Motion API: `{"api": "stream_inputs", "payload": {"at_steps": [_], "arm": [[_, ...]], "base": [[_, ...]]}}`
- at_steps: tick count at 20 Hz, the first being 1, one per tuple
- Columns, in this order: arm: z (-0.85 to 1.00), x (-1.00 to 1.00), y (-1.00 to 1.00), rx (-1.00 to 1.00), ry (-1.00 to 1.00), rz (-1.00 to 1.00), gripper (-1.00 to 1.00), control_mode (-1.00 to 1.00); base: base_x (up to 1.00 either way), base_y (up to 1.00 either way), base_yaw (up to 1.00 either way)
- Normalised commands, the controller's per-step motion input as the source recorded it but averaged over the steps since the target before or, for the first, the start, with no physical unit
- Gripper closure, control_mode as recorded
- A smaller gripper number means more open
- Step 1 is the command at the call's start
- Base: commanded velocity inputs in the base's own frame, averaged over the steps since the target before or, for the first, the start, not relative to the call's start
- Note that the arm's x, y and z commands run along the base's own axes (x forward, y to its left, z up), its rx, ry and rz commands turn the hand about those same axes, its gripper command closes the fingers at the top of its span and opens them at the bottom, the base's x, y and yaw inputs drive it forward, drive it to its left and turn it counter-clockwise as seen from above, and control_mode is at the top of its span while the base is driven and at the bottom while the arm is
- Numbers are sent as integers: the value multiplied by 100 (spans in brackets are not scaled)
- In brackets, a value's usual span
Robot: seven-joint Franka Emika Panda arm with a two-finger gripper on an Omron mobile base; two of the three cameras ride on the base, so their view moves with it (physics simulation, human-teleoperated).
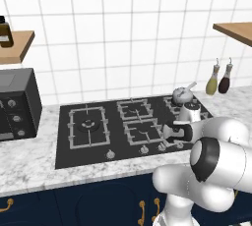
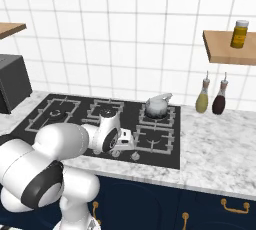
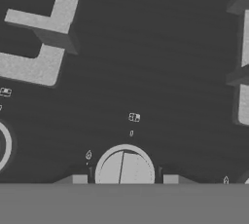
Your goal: Turn off the rear right burner of the stove.
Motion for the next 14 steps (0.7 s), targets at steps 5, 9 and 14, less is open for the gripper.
{"api": "stream_inputs", "payload": {"at_steps": [5,9,14], "arm": [[0,0,0,5,1,-15,100,-100],[0,0,0,13,7,-42,100,-100],[-4,0,0,14,13,-59,100,-100]], "base": [[0,0,0],[0,0,0],[0,0,0]]}}
